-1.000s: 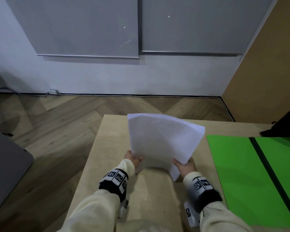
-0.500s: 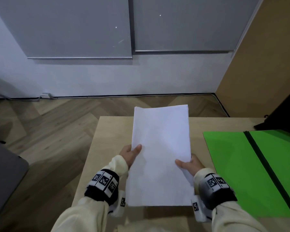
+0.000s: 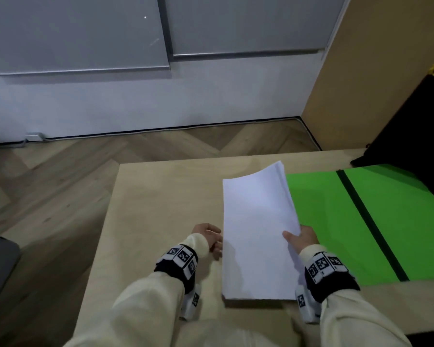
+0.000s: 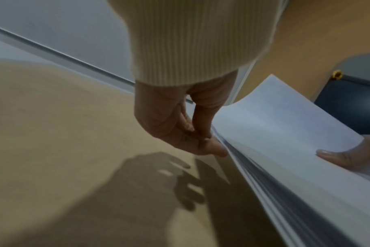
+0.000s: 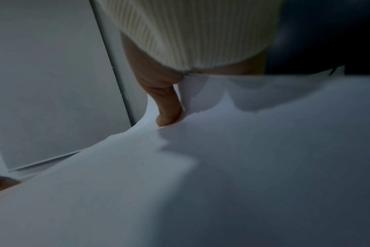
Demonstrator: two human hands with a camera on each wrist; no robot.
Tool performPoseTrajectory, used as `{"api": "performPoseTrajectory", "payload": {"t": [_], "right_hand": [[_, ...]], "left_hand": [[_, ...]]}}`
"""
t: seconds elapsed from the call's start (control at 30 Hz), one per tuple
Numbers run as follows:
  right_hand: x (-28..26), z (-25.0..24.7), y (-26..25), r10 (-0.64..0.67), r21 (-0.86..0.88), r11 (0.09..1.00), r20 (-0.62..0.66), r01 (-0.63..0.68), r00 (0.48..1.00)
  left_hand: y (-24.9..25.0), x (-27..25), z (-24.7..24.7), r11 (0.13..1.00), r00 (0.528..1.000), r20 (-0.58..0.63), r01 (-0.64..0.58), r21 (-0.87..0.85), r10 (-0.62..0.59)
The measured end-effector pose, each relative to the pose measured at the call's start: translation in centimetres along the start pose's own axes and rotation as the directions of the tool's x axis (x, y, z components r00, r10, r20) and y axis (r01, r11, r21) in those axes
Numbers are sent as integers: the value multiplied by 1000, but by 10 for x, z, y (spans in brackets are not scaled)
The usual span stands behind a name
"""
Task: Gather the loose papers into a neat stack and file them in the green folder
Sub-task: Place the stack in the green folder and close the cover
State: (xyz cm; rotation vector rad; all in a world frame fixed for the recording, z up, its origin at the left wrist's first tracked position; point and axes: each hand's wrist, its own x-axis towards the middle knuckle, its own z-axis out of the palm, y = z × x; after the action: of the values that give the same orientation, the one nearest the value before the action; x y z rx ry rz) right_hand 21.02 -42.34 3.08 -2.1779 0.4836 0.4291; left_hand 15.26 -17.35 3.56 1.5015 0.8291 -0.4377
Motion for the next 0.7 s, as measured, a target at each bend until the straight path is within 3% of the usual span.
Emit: {"api": "performPoseTrajectory", "payload": {"t": [0.13, 0.33, 0.47, 0.7], "right_hand": [[38, -59, 22, 66, -49, 996, -71, -70, 995], [93, -157, 56, 171, -50, 982, -156, -180, 973], [116, -209, 83, 230, -55, 968, -196, -245, 953], [132, -248, 116, 261, -85, 957, -170, -278, 950]], "left_hand": [[6, 4, 38, 993, 993, 33, 112, -44, -110], [26, 21, 133, 986, 995, -31, 101, 131, -98], [34, 31, 202, 978, 994, -1, 104, 179, -105], [49, 15, 279, 976, 957, -243, 190, 106, -159]]}}
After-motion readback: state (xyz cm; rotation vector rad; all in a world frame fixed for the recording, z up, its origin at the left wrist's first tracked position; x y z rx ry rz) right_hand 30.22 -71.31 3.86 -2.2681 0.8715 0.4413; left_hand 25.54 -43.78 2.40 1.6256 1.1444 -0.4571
